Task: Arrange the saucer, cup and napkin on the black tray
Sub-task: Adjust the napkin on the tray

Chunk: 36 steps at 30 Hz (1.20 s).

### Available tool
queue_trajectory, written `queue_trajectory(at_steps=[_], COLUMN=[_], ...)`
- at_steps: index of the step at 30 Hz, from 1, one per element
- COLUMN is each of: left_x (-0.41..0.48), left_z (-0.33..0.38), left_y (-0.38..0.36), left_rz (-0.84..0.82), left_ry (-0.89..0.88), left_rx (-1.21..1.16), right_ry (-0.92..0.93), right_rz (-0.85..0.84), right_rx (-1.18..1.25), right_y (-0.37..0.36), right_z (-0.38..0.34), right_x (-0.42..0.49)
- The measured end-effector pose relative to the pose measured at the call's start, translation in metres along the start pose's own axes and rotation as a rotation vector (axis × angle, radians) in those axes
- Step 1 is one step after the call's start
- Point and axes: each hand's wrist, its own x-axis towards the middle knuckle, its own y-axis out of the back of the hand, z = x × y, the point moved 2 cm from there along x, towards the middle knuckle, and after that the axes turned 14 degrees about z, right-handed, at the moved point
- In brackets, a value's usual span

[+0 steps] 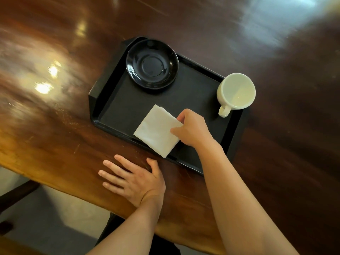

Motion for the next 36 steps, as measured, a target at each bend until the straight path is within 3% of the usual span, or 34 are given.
queue_trajectory(at_steps=[9,20,36], left_x=[0.001,-0.001,0.0], left_z=[0.0,0.0,-0.003], left_y=[0.001,-0.001,-0.004], left_rz=[-0.022,0.003,0.037], left_ry=[0.009,0.008,-0.011], left_rx=[-0.019,-0.025,-0.033], right_ry=[-0.11,-0.312,-0.217], right_rz=[0.002,0.2,0.475], right_rx=[0.171,0.404,0.421], right_y=[0.007,0.003,-0.01], right_z=[0.021,0.049,0.066], right_x=[-0.002,-0.006,-0.035])
